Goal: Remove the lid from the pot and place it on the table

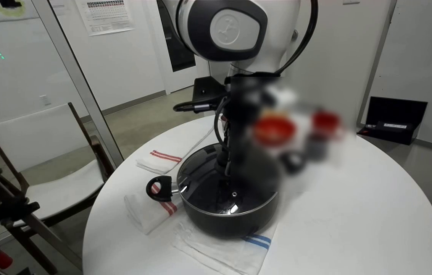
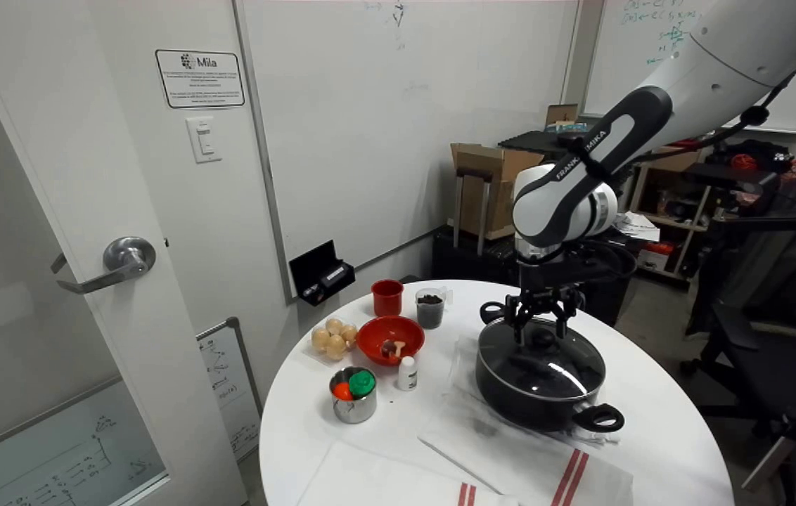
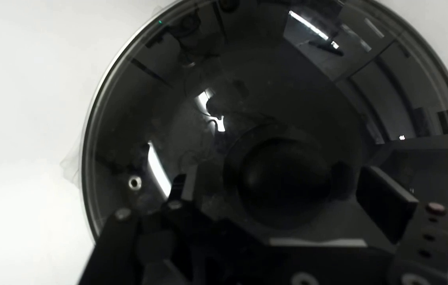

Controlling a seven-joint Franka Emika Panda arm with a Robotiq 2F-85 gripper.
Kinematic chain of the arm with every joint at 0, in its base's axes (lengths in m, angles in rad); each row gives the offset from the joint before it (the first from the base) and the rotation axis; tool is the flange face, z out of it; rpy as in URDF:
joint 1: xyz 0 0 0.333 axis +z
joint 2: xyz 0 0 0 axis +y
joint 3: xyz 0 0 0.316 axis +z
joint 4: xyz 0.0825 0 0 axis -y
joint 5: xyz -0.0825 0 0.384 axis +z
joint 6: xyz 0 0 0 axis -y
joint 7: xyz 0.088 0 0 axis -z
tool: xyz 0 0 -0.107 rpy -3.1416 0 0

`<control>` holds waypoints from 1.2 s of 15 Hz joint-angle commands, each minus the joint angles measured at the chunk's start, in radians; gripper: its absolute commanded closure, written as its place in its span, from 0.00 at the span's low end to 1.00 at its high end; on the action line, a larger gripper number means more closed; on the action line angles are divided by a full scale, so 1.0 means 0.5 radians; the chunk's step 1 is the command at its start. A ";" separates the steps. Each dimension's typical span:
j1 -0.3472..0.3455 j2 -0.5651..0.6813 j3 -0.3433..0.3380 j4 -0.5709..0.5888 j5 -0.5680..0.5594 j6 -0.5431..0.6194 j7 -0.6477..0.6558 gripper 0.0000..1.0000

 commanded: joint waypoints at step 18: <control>-0.009 -0.315 -0.009 -0.267 0.057 0.072 -0.050 0.75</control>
